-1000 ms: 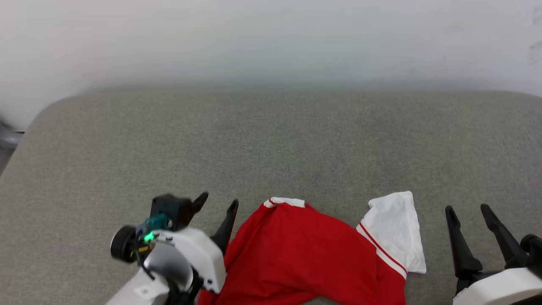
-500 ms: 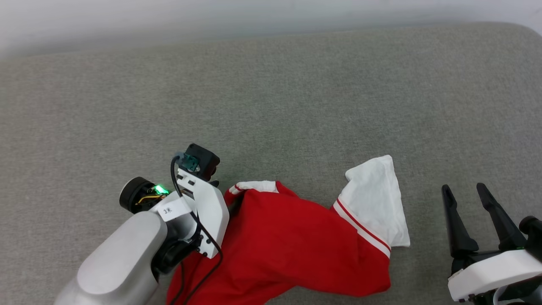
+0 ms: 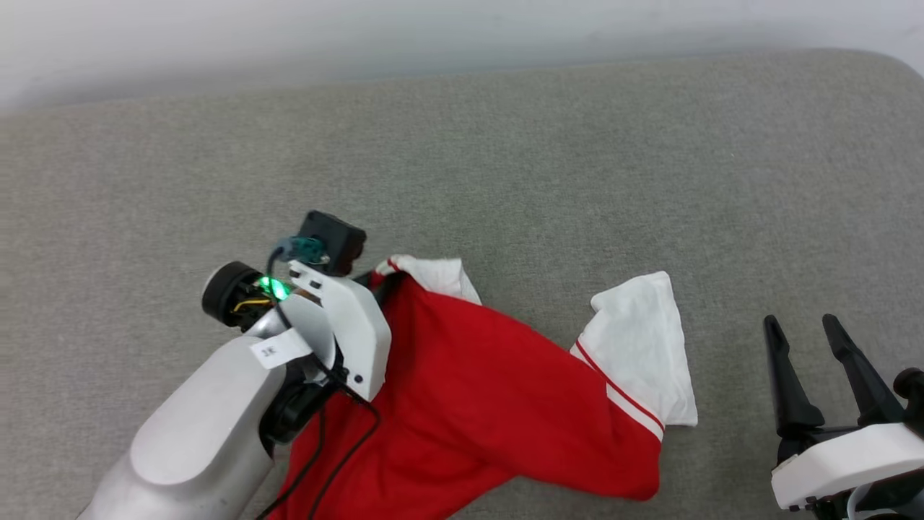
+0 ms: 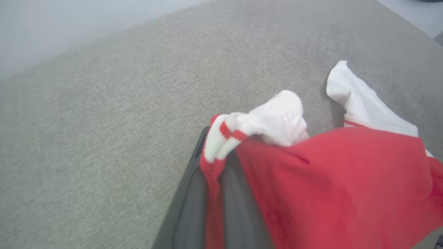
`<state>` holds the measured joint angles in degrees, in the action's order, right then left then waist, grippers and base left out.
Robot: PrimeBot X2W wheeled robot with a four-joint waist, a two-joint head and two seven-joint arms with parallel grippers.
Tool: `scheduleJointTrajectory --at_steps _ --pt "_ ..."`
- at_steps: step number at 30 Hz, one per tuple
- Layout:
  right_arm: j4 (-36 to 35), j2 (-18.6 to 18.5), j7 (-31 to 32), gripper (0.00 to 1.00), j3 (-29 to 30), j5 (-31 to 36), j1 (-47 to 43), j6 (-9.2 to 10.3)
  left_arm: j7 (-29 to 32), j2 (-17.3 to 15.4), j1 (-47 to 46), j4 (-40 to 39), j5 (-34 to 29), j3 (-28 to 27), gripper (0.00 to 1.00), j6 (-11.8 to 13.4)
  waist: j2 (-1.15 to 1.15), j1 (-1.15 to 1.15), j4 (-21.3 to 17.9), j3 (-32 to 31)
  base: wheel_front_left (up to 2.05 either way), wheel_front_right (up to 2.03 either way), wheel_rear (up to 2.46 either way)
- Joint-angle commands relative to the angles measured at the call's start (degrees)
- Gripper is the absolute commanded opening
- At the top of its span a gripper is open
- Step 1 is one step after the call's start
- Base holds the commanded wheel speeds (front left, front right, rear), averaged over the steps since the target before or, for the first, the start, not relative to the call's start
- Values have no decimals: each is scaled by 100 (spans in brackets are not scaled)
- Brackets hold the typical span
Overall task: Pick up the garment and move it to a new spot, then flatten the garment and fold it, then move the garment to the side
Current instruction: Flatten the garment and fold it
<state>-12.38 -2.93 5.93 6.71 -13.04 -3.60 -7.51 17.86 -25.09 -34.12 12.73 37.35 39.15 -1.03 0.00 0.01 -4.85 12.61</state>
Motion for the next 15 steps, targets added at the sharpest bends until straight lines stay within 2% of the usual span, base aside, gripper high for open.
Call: scheduleJointTrajectory --at_steps 1,9,15 --pt "15 8 8 100 12 -32 -27 4 -114 -18 92 -43 -48 -68 0 69 0 -1 89 -92 0 0 0" --pt "0 7 99 100 86 -60 -130 4 -822 -178 1307 -242 531 -892 0 916 0 -1 346 -324 0 0 0" --pt "-10 7 147 100 122 -58 -178 4 -1080 -179 2427 3 1164 -1367 0 1229 0 -1 463 -369 0 0 0"
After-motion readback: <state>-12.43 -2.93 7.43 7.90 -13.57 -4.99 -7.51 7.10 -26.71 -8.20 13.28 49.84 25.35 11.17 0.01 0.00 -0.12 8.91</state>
